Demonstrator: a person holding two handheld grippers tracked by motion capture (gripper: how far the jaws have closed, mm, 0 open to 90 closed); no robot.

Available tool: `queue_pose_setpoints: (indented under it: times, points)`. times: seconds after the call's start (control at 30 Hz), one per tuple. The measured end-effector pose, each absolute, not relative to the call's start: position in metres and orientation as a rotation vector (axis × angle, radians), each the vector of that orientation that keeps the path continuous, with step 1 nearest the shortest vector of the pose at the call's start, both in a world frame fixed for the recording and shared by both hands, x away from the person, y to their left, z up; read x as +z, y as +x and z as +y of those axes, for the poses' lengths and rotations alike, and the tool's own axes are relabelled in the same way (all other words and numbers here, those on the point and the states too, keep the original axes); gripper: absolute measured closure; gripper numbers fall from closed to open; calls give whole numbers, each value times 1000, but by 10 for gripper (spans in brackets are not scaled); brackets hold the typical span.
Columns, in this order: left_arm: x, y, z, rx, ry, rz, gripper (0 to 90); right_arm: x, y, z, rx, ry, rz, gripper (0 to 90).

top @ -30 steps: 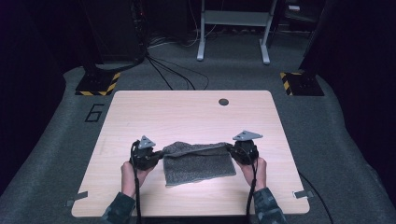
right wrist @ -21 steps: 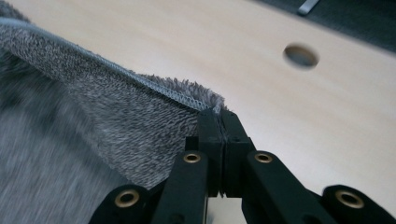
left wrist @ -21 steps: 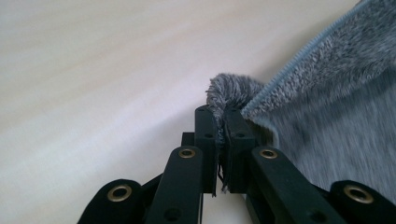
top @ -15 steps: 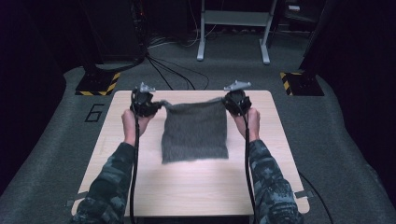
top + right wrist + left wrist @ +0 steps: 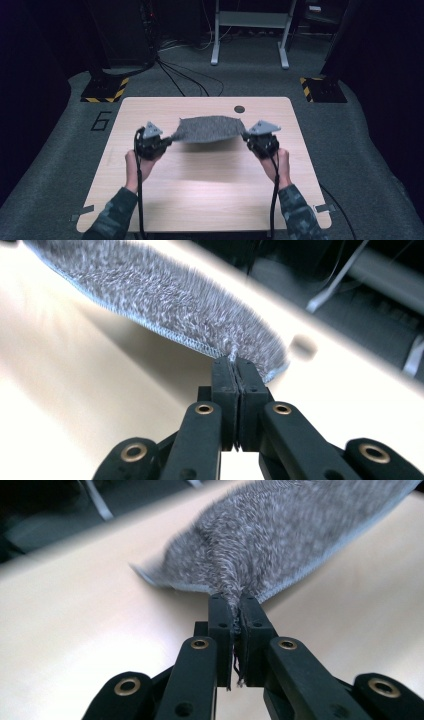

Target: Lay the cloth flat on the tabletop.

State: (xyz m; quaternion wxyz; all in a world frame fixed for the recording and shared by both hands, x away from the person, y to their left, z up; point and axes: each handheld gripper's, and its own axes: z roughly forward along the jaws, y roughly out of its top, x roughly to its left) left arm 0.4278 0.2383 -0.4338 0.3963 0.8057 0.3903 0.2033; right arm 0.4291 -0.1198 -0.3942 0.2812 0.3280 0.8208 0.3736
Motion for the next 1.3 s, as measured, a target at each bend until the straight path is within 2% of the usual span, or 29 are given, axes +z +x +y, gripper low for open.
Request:
queue_pose_setpoints:
  times: [0.17, 0.3, 0.37, 0.5, 0.6, 0.7, 0.87, 1.0, 1.3]
  points:
    - [-482, 400, 233, 404, 2079, 1024, 850, -451, 399, -128, 975, 969, 2296, 887]
    - [-499, 381, 231, 335, 2093, 1010, 824, -478, 374, -137, 994, 1053, 2299, 881]
    - [-503, 373, 231, 301, 2104, 1004, 784, -487, 365, -141, 1005, 1082, 2304, 865]
    - [-506, 358, 235, 284, 2102, 1009, 604, -494, 352, -152, 1053, 1149, 2279, 710]
    - [-500, 352, 243, 334, 2057, 1044, 418, -491, 348, -162, 1090, 1178, 2233, 594]
    - [-491, 357, 254, 358, 1985, 1063, 315, -485, 354, -170, 1121, 1222, 2181, 470]
    - [-480, 388, 256, 384, 1965, 1082, 264, -480, 383, -168, 1124, 1262, 2148, 308]
    - [-485, 411, 242, 434, 2051, 1106, 229, -484, 409, -156, 1073, 1274, 2160, 181]
    - [-506, 420, 227, 526, 2181, 1141, 209, -507, 434, -139, 925, 1320, 2221, 141]
